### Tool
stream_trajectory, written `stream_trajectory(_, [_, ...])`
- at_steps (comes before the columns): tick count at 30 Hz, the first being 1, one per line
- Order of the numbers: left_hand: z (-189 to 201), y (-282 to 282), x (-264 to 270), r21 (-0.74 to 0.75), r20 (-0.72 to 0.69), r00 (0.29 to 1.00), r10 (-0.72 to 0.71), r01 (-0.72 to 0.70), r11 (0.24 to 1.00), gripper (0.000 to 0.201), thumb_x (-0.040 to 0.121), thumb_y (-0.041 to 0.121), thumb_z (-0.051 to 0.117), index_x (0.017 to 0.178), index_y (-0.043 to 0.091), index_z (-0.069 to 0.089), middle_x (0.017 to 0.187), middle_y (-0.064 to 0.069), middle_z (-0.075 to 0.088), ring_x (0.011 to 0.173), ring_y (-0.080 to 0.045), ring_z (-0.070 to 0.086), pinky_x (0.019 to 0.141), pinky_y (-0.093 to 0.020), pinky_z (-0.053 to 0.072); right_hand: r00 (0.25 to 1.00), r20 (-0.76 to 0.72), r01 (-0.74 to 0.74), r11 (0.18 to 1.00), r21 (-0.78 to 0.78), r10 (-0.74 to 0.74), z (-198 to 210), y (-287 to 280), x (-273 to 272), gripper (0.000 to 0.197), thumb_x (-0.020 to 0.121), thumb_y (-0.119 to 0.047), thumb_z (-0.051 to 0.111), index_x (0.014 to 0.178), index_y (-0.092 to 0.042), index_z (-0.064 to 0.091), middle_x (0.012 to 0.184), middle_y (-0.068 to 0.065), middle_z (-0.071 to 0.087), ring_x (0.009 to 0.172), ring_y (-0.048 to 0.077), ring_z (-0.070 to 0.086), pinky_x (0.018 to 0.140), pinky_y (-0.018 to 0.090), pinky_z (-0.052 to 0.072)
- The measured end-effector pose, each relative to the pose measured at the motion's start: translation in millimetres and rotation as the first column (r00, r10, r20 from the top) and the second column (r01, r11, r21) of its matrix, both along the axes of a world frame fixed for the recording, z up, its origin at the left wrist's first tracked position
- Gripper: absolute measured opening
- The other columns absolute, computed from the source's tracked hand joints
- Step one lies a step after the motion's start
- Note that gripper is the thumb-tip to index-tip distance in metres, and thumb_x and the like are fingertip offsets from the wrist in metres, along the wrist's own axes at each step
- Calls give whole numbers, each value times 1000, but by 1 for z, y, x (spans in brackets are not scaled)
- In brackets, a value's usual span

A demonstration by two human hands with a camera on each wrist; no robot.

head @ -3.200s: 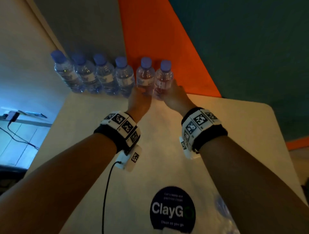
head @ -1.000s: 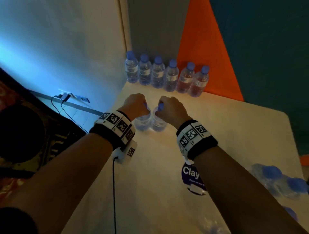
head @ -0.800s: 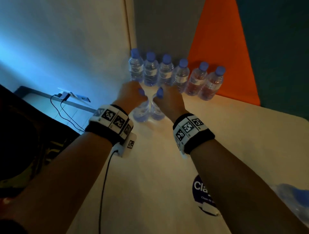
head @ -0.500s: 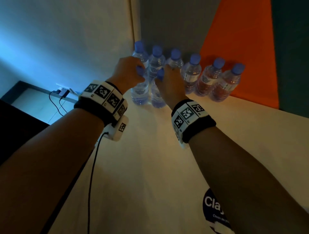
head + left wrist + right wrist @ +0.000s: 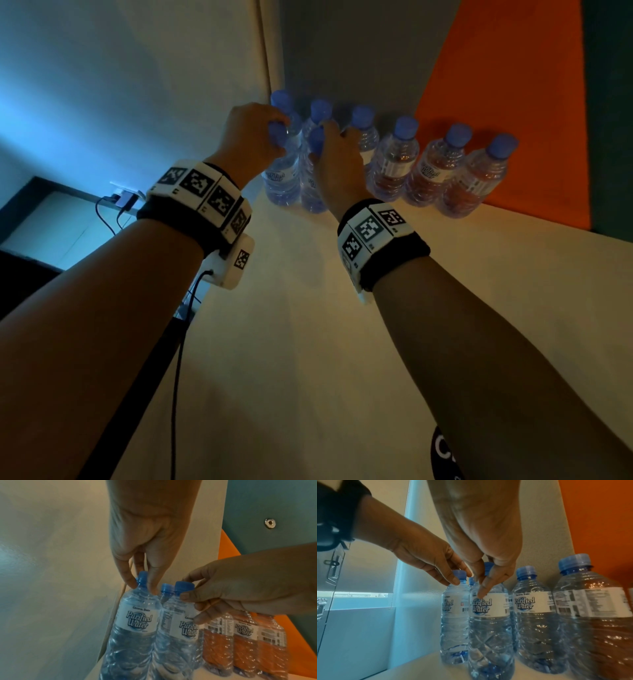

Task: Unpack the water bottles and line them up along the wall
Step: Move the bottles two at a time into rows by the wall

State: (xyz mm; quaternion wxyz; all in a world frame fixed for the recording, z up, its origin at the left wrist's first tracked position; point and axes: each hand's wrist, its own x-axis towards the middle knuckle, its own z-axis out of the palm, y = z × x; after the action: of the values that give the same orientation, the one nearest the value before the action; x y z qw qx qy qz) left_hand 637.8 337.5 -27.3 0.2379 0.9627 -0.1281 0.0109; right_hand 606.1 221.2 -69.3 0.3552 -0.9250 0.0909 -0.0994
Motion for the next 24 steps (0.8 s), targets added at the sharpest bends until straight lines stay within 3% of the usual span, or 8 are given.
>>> stream_trajectory(4, [-3, 1, 3, -36, 2, 1000, -5, 5, 999, 44, 77, 4, 70, 120, 8, 61, 125, -15, 63, 113, -29, 59, 99, -29, 41, 999, 5, -33, 992, -124, 34, 1, -3, 0, 42, 97, -14, 43, 138, -7, 37, 135, 20, 44, 122, 32, 47, 100, 34, 38])
stream_trajectory(9, [-6, 1, 0, -90, -6, 1000, 20, -21, 996, 46, 79, 5, 67, 124, 8, 57, 126, -17, 61, 114, -30, 58, 99, -29, 41, 997, -55, -50, 996, -80, 45, 4, -2, -8, 52, 96, -15, 46, 145, -15, 29, 135, 25, 42, 112, 36, 56, 93, 41, 48])
stream_trajectory(11, [-10, 2, -5, -90, -1, 999, 45, -45, 995, 56, 78, 10, 69, 130, 11, 50, 131, -19, 54, 117, -33, 53, 100, -33, 40, 991, -127, -55, 997, -48, 48, 6, -7, -18, 61, 94, -18, 48, 148, -20, 21, 136, 26, 39, 115, 38, 53, 91, 43, 49])
stream_trajectory(13, [-11, -3, -21, -102, 18, 997, 69, -67, 993, 60, 78, 13, 68, 133, 15, 44, 139, -19, 39, 124, -37, 41, 102, -40, 38, 984, -175, -46, 997, -63, 34, 12, -17, -33, 62, 91, -18, 49, 147, -19, 22, 139, 25, 38, 120, 38, 48, 95, 42, 44])
stream_trajectory(15, [-10, -18, -51, -142, 75, 996, 39, -29, 989, 55, 80, 13, 64, 130, 15, 44, 140, -20, 34, 124, -39, 36, 101, -43, 37, 981, -192, -55, 988, -146, 26, 19, -29, -50, 56, 90, -19, 51, 143, -15, 31, 140, 23, 40, 124, 37, 45, 99, 40, 41])
stream_trajectory(18, [-7, -48, -109, -230, 115, 989, -93, 117, 966, 45, 74, 12, 63, 118, 8, 54, 129, -22, 44, 118, -40, 42, 100, -45, 41, 943, -332, -105, 966, -238, 21, 30, -50, -85, 50, 89, -24, 54, 135, -10, 41, 138, 20, 45, 125, 36, 44, 101, 39, 40])
stream_trajectory(21, [-7, -77, -173, -327, -44, 977, -207, 182, 927, 40, 77, 7, 63, 116, 8, 54, 125, -19, 46, 116, -36, 47, 98, -43, 44, 899, -438, -125, 966, -227, 13, 50, -78, -134, 48, 88, -22, 58, 133, -9, 46, 136, 15, 50, 122, 33, 51, 99, 37, 45])
stream_trajectory(24, [-7, -101, -240, -349, -188, 914, -360, 281, 894, 44, 79, 13, 65, 120, 9, 50, 120, -18, 51, 108, -34, 53, 92, -40, 46, 794, -607, -156, 954, -257, -33, 70, -107, -198, 53, 89, -24, 60, 137, -8, 42, 144, 14, 45, 127, 32, 47, 99, 37, 41])
